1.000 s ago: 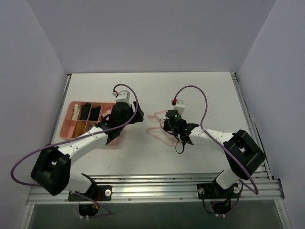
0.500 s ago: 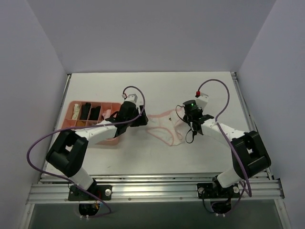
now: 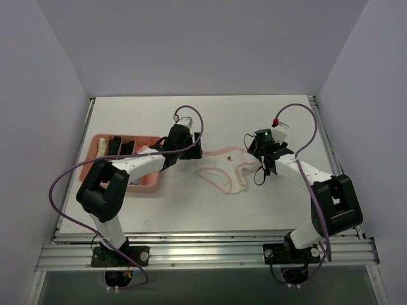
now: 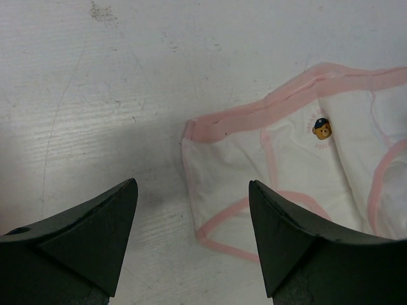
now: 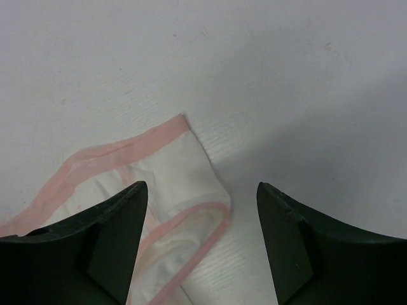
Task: Roll the underwear
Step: Move the underwear to the center of the board
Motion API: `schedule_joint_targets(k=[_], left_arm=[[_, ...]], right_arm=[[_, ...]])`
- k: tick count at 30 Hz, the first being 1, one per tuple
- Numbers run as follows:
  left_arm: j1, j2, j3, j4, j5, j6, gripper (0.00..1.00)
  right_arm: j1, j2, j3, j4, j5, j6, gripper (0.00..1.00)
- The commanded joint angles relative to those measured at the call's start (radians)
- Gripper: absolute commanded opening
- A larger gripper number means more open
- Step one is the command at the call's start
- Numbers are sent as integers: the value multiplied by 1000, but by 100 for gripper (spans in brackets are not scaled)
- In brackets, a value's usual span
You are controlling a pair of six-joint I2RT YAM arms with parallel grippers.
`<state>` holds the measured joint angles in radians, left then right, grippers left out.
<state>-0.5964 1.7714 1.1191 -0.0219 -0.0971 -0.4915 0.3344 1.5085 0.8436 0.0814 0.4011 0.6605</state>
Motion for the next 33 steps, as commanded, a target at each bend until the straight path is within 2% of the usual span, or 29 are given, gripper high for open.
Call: schedule_joint_targets(k=[1,5,14,17,19,20,21,22,25,32,33], left_arm=[[7,45,80,-41,10,41,80],[21,109,129,-55,52,36,79],[24,192,188,-73,69,59,75],[33,218,208,-75,73,62,70],[41,227,223,-73,83,68,57],[44,238,229,-72,86,71,45],[53,243,237,-73,89,80,35],[58,249,245,-81,91,86,23],[81,272,294,-111,82,105,4],[109,329,378,-151,51,128,2],[109,333,401,-157,50,129,2]], right_arm=[[-75,-27,40,49,-150,-51,65],[-173,68,61,89,-267,-84,60],[-178,235,69,257,-449,-113,50],[-178,294,87,262,-450,-108,48],[-178,330,107,256,-439,-108,44],[-178,338,117,256,-436,-110,40],[-178,346,126,248,-433,-114,33],[-176,354,136,239,-406,-122,22],[-173,352,184,181,-299,-154,0],[-152,394,299,86,-151,-222,0],[-147,406,331,81,-143,-242,3]])
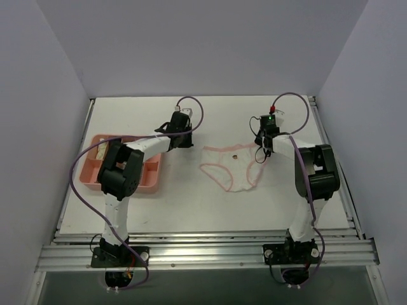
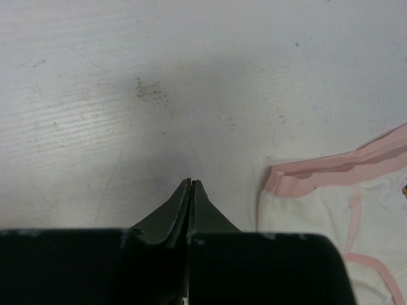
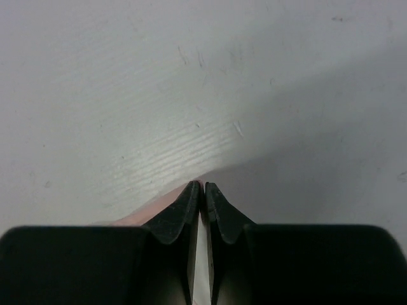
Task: Roll the underwear
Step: Move the underwear to the center of the board
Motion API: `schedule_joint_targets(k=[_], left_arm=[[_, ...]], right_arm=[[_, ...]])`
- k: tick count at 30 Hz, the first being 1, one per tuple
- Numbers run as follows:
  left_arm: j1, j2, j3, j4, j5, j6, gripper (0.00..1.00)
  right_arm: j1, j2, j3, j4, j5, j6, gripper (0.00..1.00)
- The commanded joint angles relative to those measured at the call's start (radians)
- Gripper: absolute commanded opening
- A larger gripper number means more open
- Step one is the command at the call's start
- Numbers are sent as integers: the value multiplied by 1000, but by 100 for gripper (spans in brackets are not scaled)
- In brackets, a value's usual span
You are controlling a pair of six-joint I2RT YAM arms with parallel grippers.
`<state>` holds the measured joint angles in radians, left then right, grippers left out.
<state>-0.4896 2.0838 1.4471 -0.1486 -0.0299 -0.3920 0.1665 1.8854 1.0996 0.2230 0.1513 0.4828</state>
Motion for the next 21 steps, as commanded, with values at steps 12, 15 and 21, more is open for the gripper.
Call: schedule_joint_targets(k=[12,15,21], left_arm=[[-87,-189,-63,30,-10,-14,24],[-102,-183,-91,76,77,-67,24],[-115,-137,-134,188,172,-125,24]], right_arm=[[59,-46,138,-270,114,-12,38],[68,-127,39,-232,16,10,37],[142,-253,-137,-202,20,88,35]])
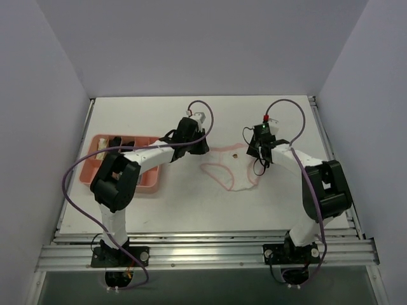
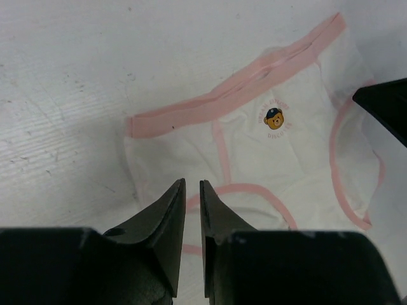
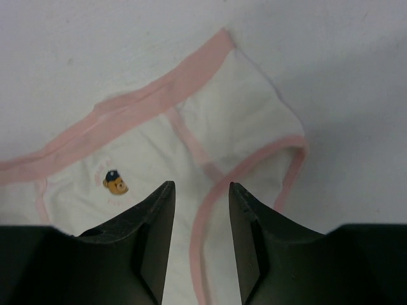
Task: Roll the underwear
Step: Move the underwear to the center of the board
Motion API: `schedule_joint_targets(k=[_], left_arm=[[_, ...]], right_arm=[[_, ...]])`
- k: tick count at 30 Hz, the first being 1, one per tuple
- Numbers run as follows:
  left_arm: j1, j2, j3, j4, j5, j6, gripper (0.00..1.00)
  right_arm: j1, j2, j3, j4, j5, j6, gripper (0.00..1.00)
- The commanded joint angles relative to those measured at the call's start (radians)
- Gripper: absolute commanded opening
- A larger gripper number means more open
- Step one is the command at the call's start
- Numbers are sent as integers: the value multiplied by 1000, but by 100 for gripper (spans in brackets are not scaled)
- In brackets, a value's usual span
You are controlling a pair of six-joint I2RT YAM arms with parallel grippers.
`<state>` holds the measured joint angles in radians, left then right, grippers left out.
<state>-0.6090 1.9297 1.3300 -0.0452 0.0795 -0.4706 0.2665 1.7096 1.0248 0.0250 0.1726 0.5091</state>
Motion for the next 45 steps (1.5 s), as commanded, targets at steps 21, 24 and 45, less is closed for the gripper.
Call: schedule_joint_targets(k=[21,24,45], left_arm=[[83,262,314,-219,-70,72,24],[103,246,324,-223,-133,93,24],[-126,-224,-264,134,-93,-106,39]], right_arm=[[434,-87,-290,136,257,400,37],[508,-35,-226,132,287,480,37],[134,-154,-256,105,180,283,34]])
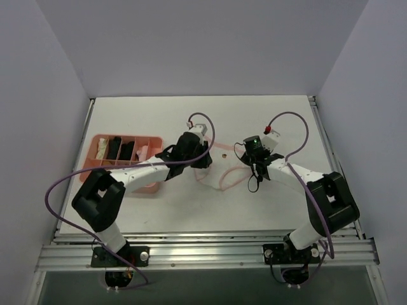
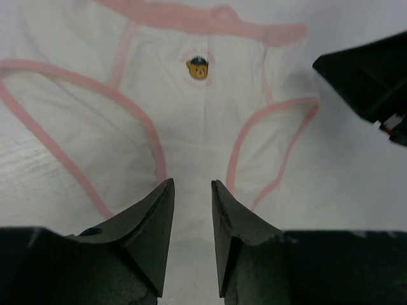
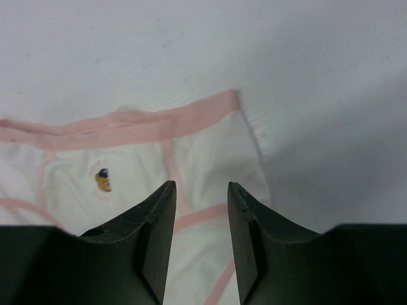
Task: Roll the underwear
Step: Move the underwear to the center of the board
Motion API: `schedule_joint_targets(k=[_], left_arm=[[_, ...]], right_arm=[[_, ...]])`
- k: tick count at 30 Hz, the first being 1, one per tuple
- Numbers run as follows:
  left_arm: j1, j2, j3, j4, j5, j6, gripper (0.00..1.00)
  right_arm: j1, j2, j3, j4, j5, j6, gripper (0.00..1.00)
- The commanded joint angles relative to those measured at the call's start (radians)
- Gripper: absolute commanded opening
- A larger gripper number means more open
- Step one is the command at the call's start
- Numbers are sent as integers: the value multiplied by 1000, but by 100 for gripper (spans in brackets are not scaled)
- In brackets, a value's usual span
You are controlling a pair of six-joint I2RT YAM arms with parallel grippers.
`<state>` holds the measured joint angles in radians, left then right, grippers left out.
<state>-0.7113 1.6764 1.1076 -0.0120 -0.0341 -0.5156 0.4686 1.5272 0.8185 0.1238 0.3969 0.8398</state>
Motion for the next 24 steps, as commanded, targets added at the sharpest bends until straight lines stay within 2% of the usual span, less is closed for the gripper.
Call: schedule_joint_targets(k=[1,10,16,19,22,24], left_arm=[[-40,49,-51,112,25,-67,39],[-77,115,-127,165,-13,-104,39],[-76,141,-144,133,-72,-113,39],[-76,138,-160,133,-84,-115,39],[-76,128,-167,139,-84,-106,39],[-77,117,-180,162,-66,-101,40]], right_arm=[[-93,37,-65,46,-64,-51,34],[-182,152,-128,115,-82,-68,26],[-209,129,-124,73,-58,-53,12],[-240,126,-139,103,-90,-48,5],[-240,100,-143,161,-134,-100,6],[-239,62,-139,171,-171,-134,18]])
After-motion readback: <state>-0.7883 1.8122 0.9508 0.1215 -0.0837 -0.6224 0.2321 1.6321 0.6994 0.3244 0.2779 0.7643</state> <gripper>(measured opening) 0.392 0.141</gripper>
